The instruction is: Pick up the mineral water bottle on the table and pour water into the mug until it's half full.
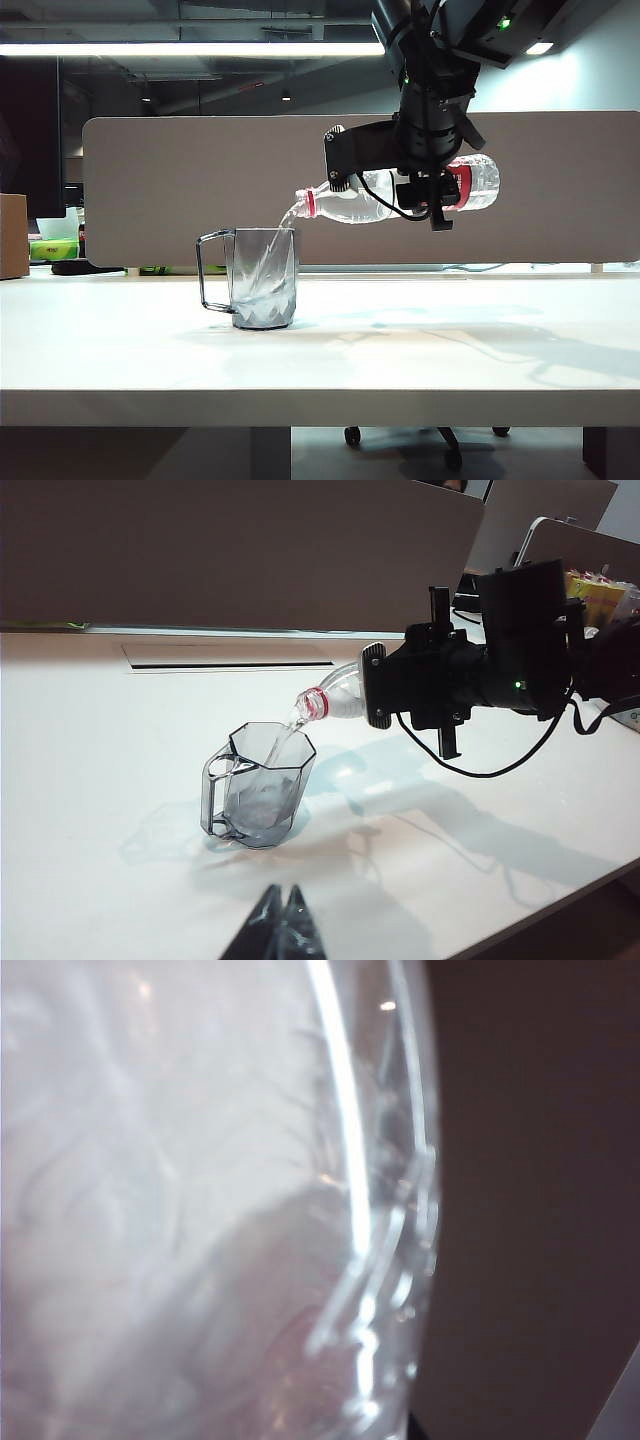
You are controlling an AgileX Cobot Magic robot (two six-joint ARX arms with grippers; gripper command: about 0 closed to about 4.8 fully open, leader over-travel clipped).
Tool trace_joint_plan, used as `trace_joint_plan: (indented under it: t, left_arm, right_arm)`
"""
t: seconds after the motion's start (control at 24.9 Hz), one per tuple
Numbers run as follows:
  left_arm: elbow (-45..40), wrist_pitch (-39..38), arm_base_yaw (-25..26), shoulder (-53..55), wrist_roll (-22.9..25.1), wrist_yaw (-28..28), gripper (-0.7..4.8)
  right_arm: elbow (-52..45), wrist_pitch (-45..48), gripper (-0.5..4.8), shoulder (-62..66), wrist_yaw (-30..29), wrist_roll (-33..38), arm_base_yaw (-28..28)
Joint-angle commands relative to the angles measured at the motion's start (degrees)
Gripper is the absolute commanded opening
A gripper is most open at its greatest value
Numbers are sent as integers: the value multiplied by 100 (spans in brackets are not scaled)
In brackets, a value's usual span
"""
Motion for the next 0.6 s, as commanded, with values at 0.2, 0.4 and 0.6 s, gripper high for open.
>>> trace_joint_plan:
  t: [0.2, 0.4, 0.6]
  left_arm:
    - [20, 55, -7, 7, 26, 0, -5]
    - [20, 55, -7, 7, 26, 2, -5]
    - [20, 55, -7, 7, 24, 2, -5]
  right_arm:
    - [61, 275, 202, -61, 55, -61, 15]
    - [61, 361, 202, -61, 87, -186, 70]
    - [61, 402, 202, -61, 96, -98, 136]
